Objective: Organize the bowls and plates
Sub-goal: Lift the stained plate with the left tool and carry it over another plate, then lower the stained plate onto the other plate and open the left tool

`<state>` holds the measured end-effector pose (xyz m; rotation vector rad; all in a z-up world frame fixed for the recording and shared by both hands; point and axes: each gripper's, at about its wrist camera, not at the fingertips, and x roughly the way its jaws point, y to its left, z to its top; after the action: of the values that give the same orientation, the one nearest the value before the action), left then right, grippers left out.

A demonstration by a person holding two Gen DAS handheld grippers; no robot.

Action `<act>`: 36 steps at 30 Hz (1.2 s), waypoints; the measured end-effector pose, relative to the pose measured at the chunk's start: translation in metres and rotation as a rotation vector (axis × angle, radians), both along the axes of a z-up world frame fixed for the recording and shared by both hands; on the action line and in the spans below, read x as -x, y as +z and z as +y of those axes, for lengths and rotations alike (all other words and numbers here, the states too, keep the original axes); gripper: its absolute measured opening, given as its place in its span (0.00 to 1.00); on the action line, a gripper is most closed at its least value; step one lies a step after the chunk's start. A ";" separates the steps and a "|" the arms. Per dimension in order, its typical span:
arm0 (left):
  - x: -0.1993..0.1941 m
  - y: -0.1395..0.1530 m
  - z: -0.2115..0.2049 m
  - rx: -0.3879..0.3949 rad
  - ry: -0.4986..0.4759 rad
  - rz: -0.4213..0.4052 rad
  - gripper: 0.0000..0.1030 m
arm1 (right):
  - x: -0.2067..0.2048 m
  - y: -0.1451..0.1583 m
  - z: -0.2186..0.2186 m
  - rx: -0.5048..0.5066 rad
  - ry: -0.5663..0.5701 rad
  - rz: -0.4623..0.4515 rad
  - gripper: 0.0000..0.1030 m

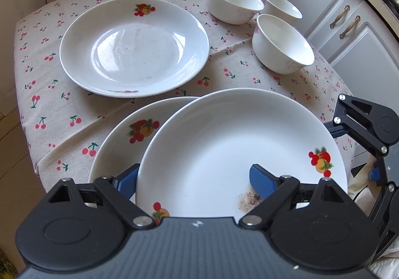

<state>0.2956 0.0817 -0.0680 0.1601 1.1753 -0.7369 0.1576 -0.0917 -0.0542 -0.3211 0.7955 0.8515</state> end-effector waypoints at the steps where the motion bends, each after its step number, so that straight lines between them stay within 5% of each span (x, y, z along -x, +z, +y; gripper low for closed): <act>1: 0.000 0.000 0.000 -0.004 0.000 -0.002 0.88 | 0.000 0.000 0.000 -0.001 -0.001 0.001 1.00; 36: -0.003 0.014 0.011 -0.021 0.038 -0.055 0.88 | 0.000 -0.001 0.008 0.011 -0.002 -0.013 1.00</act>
<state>0.2987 0.0926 -0.0537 0.1742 1.1311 -0.6827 0.1572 -0.0838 -0.0551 -0.3347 0.7882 0.8426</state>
